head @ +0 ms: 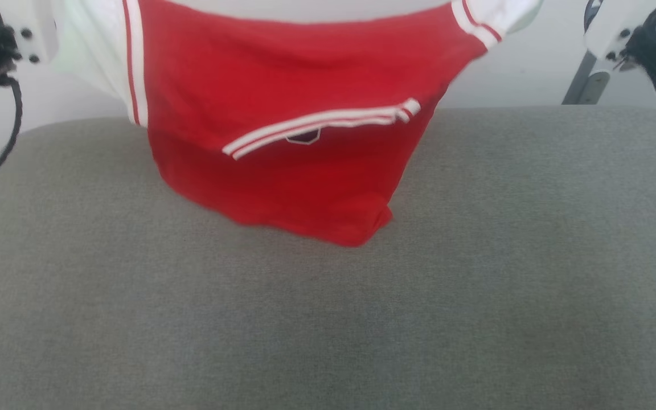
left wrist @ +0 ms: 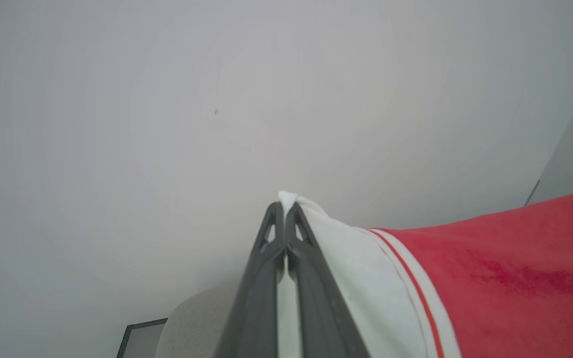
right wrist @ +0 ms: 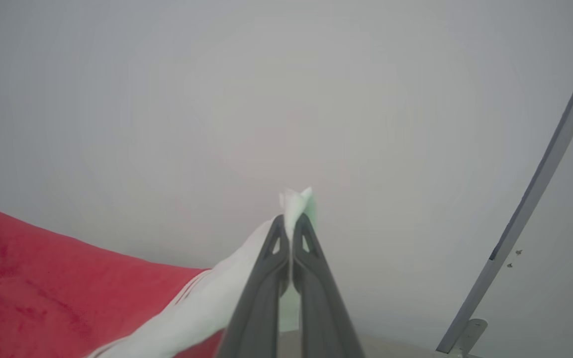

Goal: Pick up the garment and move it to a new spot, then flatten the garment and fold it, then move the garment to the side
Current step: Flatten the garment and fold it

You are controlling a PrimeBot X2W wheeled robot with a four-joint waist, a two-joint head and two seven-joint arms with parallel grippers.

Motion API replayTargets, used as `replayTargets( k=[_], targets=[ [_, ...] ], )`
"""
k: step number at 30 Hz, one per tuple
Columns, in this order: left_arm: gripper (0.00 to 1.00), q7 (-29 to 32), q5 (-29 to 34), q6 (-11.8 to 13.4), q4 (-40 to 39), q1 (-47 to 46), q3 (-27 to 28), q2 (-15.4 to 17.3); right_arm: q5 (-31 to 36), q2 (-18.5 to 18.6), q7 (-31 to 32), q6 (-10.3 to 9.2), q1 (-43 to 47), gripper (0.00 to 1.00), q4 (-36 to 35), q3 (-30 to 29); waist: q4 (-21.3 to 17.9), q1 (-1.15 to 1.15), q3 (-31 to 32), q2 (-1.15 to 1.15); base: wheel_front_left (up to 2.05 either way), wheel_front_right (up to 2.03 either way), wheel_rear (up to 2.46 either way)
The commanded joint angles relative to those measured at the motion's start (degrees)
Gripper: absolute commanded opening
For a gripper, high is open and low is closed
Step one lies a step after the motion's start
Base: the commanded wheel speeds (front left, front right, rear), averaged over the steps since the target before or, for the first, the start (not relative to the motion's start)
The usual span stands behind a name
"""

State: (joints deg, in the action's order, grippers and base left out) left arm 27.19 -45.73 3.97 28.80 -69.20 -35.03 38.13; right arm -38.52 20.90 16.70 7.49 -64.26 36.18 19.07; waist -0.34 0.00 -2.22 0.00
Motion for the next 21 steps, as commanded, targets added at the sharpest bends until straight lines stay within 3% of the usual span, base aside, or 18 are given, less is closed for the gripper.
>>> replayTargets(
  k=[1,12,21],
  targets=[
    [0.00,-0.37,0.17,-0.21,0.34,-0.75,-0.01,-0.18,0.31,0.10,-0.41,0.00,-0.70,0.00,0.26,0.04,-0.41,0.00,0.35,0.00,0.00,0.00,0.00],
    [0.00,-8.31,2.64,-2.83,9.85,-9.93,0.02,-4.65,6.72,-1.55,-9.50,0.00,-10.06,0.00,8.95,1.37,-1.51,0.00,-5.43,0.00,0.00,0.00,0.00],
    [0.00,-19.37,6.18,-3.58,17.00,-19.91,0.37,-9.17,15.07,-2.58,-23.61,0.00,-21.23,0.00,19.53,0.40,-1.09,0.00,-15.59,0.00,0.00,0.00,0.00]
  ],
)
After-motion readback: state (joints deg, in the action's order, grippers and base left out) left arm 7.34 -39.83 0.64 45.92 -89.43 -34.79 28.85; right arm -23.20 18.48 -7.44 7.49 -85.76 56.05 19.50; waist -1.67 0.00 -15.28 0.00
